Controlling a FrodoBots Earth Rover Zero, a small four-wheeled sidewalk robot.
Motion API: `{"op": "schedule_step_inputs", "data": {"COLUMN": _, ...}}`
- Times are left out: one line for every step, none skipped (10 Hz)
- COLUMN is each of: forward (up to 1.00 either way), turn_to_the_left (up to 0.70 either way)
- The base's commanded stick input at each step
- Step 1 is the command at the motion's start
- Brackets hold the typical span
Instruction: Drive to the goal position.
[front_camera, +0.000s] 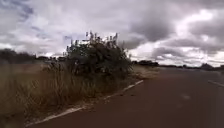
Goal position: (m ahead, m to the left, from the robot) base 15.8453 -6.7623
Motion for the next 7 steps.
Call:
{"op": "schedule_step_inputs", "data": {"forward": 0.00, "turn_to_the_left": -0.85}}
{"op": "schedule_step_inputs", "data": {"forward": 0.00, "turn_to_the_left": -0.85}}
{"op": "schedule_step_inputs", "data": {"forward": 0.00, "turn_to_the_left": -0.85}}
{"op": "schedule_step_inputs", "data": {"forward": 0.00, "turn_to_the_left": -0.85}}
{"op": "schedule_step_inputs", "data": {"forward": 0.00, "turn_to_the_left": -0.85}}
{"op": "schedule_step_inputs", "data": {"forward": 0.41, "turn_to_the_left": -0.51}}
{"op": "schedule_step_inputs", "data": {"forward": 0.56, "turn_to_the_left": -0.44}}
